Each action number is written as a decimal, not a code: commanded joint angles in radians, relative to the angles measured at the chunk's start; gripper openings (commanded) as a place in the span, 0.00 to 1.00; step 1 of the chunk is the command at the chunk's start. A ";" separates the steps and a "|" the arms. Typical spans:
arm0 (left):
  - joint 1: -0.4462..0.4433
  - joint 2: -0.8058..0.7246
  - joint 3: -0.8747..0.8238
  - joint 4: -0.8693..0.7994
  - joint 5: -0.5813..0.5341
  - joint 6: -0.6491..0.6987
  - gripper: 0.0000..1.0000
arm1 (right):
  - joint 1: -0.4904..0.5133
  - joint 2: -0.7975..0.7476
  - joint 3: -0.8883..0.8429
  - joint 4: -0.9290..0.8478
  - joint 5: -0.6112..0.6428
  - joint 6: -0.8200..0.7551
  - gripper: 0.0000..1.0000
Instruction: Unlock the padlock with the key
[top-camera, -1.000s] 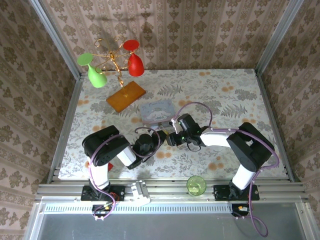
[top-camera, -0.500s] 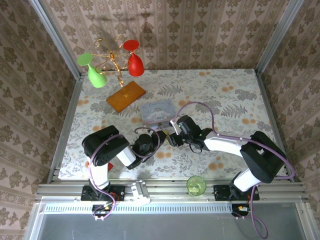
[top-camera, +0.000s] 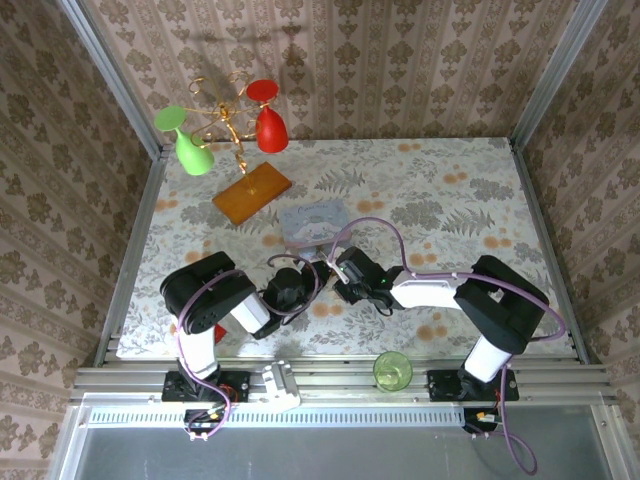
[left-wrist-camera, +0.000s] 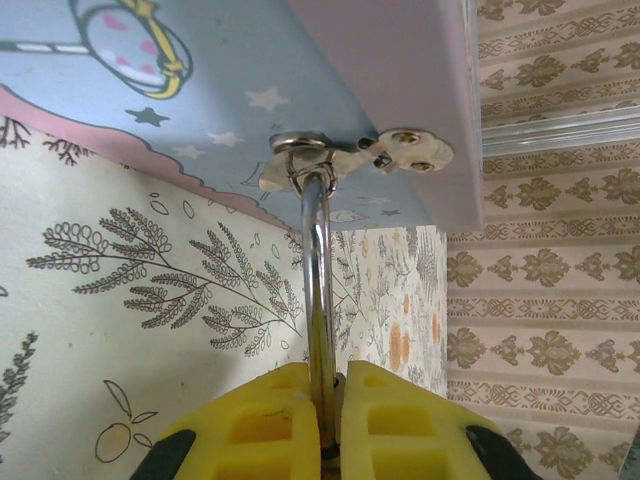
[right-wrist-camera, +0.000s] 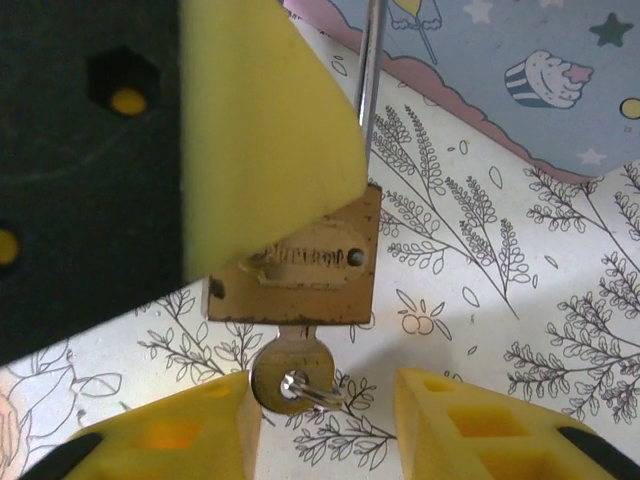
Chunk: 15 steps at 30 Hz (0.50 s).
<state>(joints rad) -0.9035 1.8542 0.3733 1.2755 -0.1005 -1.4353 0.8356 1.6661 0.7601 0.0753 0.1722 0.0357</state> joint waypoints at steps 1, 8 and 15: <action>-0.011 -0.013 -0.004 0.032 0.011 -0.014 0.00 | 0.011 0.012 0.019 0.082 0.040 0.003 0.37; -0.024 0.005 0.005 0.032 0.015 -0.029 0.00 | 0.016 0.026 0.030 0.114 0.047 -0.005 0.23; -0.016 -0.003 0.001 0.033 0.020 -0.025 0.00 | -0.047 0.009 -0.023 0.171 -0.158 0.103 0.06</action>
<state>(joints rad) -0.9089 1.8549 0.3733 1.2644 -0.1200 -1.4483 0.8284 1.6840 0.7597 0.1631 0.1375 0.0677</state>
